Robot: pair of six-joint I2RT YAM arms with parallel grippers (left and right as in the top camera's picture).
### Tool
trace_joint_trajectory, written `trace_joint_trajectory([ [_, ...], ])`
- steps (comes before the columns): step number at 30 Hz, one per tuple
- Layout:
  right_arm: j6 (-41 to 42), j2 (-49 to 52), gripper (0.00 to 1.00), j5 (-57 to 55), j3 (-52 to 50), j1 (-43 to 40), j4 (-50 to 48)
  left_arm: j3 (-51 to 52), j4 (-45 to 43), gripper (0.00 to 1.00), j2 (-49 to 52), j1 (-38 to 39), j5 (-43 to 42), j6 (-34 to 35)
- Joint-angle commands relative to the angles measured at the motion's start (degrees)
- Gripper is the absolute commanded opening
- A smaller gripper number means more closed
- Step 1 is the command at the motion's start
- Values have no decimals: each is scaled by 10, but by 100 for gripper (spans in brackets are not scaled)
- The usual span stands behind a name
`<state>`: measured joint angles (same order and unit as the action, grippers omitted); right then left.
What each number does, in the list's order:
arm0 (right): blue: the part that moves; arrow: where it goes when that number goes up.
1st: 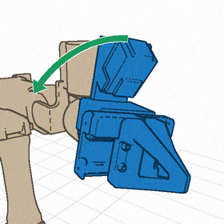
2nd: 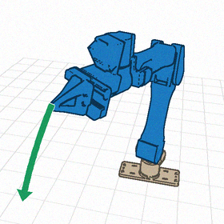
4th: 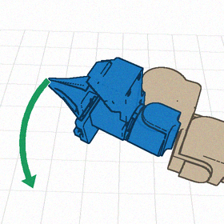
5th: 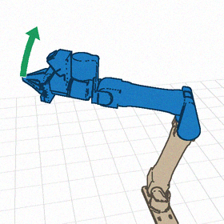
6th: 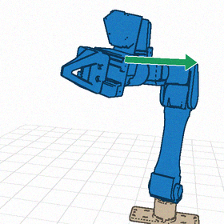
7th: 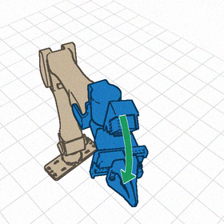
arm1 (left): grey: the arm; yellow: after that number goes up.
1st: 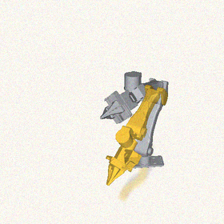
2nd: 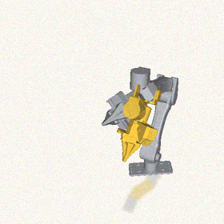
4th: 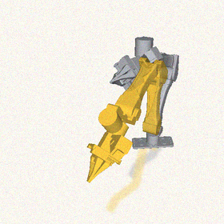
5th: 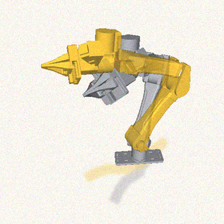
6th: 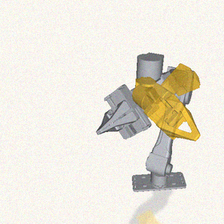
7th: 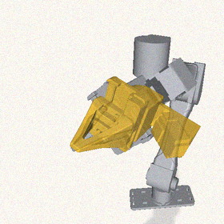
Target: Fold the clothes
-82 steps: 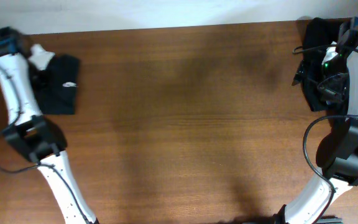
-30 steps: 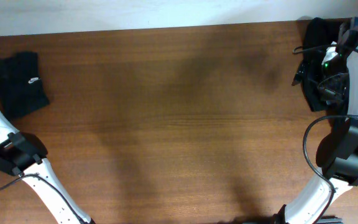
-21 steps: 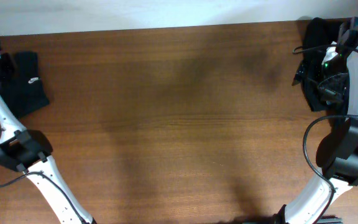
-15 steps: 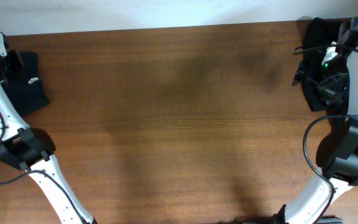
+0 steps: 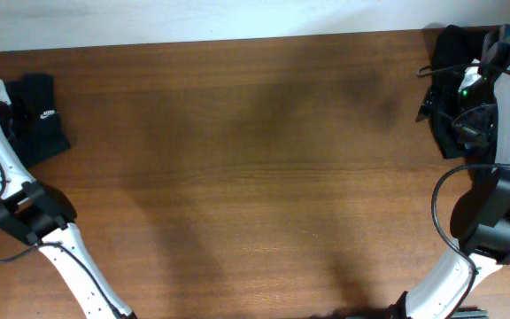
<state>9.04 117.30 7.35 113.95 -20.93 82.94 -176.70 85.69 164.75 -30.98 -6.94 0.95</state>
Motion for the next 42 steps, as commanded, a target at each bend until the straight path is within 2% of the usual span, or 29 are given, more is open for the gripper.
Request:
trace_joint_trajectory([
  [1, 4, -6, 99, -5, 7, -1, 0, -2, -10, 0, 15, 1, 28, 8],
  [12, 4, -6, 98, -5, 7, -1, 0, -2, 3, 1, 96, -2, 64, 10],
  [17, 4, -6, 99, -5, 7, -1, 0, -2, 64, 0, 106, -12, 103, 33],
  [20, 5, -6, 99, -5, 7, -1, 0, -7, 111, 1, 104, -22, 140, 60],
  [31, 5, -6, 99, -5, 7, -1, 0, -7, 110, 1, 61, -61, 146, 31],
  [35, 4, -6, 99, -5, 7, -1, 0, -7, 110, 1, 32, -79, 176, 34],
  [42, 4, -6, 99, -5, 7, -1, 0, -7, 110, 2, 11, -120, 128, 37],
])
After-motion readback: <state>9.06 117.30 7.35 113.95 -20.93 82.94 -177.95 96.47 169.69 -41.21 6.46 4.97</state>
